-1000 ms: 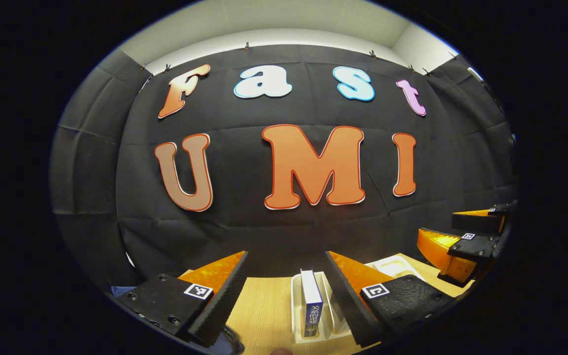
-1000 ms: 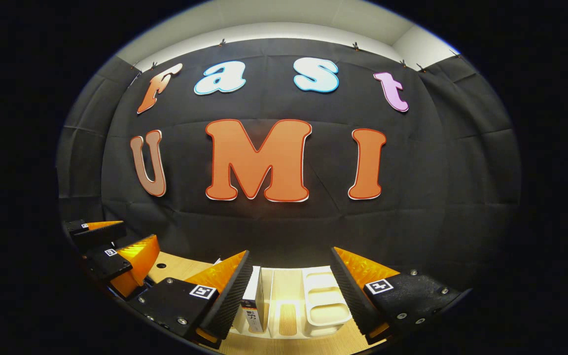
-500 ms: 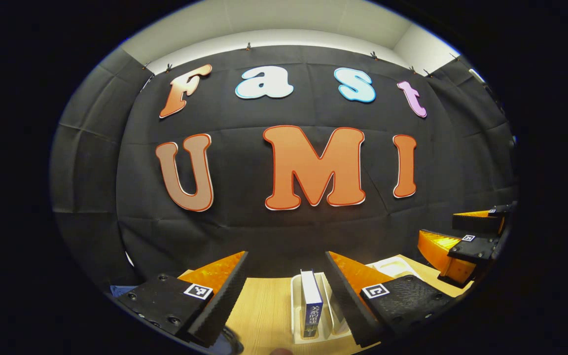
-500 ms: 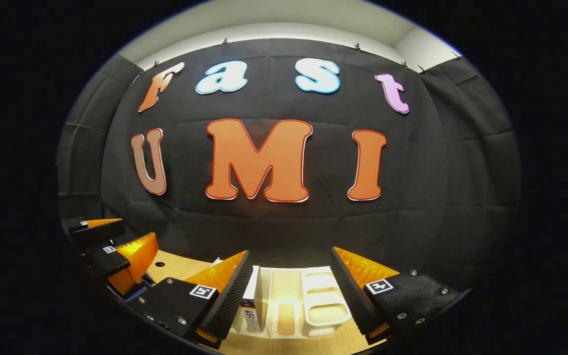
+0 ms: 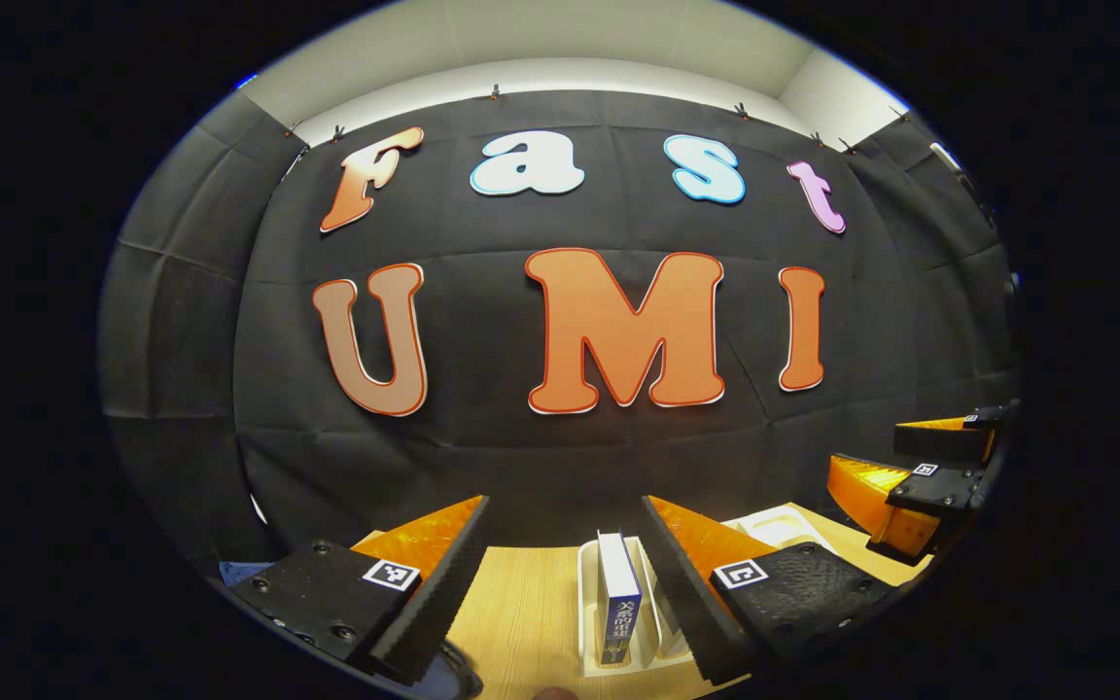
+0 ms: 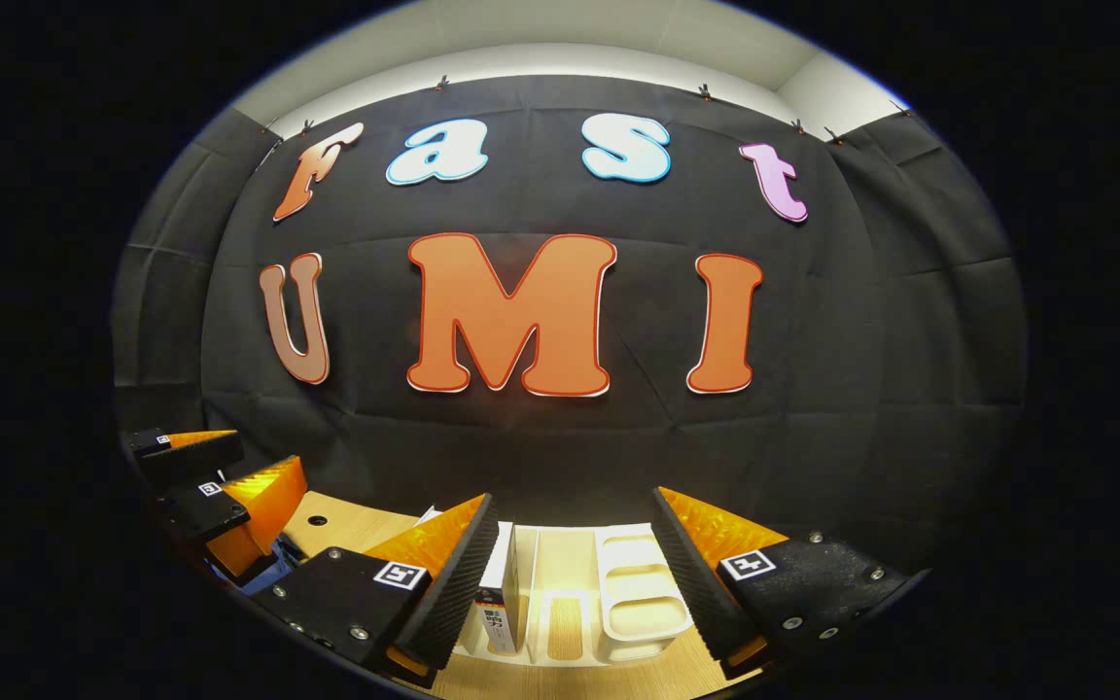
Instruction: Open the schoolbag, grab two books from the bookshelf and put them into the schoolbag.
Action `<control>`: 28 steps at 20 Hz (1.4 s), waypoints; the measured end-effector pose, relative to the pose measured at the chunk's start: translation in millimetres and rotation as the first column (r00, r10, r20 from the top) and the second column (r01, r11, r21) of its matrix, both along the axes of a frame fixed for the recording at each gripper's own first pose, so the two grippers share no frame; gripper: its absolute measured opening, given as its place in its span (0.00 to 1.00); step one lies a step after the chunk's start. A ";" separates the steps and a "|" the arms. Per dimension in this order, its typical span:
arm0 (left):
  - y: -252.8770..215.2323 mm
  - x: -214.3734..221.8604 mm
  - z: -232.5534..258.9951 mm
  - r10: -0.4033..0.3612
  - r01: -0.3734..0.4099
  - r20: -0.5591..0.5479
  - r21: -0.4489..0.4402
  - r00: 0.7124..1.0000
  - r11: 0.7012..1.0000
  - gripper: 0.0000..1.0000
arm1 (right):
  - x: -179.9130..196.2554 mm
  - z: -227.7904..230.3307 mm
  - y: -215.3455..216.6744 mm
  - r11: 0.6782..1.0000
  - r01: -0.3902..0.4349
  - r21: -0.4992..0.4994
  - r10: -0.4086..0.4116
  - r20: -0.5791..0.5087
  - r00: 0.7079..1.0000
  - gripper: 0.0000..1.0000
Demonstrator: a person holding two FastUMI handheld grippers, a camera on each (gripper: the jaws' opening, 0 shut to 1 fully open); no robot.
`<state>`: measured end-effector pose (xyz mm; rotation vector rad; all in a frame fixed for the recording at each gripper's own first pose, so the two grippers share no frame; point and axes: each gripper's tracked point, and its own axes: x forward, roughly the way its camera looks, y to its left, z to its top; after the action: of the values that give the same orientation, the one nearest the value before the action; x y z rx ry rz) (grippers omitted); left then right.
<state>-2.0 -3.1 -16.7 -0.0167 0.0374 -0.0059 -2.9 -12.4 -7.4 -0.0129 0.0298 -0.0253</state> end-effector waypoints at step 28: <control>52.3 -44.8 -99.6 0.149 -0.128 -0.281 0.090 0.948 0.988 0.93 | 2.2 -30.6 5.4 0.997 -0.082 -0.008 0.081 -0.068 0.994 0.94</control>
<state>-46.8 49.2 -116.3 0.0510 0.3275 0.1390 -0.7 -7.1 -38.0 -0.0259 0.0969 0.0567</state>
